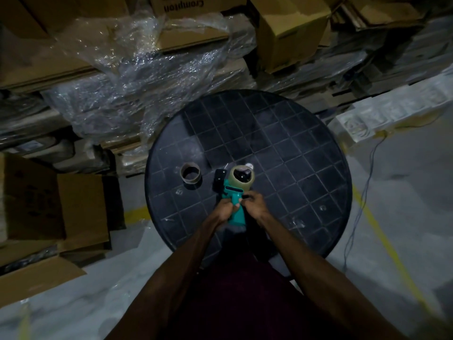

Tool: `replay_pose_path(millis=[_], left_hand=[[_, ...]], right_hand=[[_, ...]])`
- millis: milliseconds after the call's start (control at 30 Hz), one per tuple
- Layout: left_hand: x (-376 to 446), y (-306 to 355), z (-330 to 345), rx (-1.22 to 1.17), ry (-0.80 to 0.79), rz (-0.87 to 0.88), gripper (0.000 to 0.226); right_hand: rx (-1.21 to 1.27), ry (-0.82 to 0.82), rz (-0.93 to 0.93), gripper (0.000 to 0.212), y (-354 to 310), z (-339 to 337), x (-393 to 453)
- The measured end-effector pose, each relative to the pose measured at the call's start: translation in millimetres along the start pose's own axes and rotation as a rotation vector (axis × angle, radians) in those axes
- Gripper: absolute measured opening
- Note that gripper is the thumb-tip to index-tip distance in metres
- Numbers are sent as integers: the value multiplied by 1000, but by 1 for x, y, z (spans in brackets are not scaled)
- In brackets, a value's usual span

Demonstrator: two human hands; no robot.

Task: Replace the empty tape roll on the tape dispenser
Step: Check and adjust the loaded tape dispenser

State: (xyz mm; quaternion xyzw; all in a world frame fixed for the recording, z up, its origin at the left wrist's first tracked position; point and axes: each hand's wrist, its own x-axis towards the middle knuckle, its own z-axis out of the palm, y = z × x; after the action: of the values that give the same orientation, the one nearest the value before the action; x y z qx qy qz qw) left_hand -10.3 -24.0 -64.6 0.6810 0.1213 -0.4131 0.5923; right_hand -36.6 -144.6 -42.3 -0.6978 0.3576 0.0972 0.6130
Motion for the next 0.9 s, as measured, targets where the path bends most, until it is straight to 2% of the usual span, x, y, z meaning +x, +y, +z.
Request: replay_pose_path(millis=[67,200,433,767,900], left_hand=[[12,-5,-4,1,29,-9,18],[49,-27,-5,30,134,-47,40],[47,-3,6,67,152,-14,26],[80,-19,5,108,185,-63,27],[91,-23,7,80,206,-142,38]], right_hand=[[-10,24,-11,22,2,3,7],[-43,55,-2,25,7,7,23],[-21,43,18,36,24,4,60],[21,39,100,34,28,7,81],[11,27,94,35,30,6,83]])
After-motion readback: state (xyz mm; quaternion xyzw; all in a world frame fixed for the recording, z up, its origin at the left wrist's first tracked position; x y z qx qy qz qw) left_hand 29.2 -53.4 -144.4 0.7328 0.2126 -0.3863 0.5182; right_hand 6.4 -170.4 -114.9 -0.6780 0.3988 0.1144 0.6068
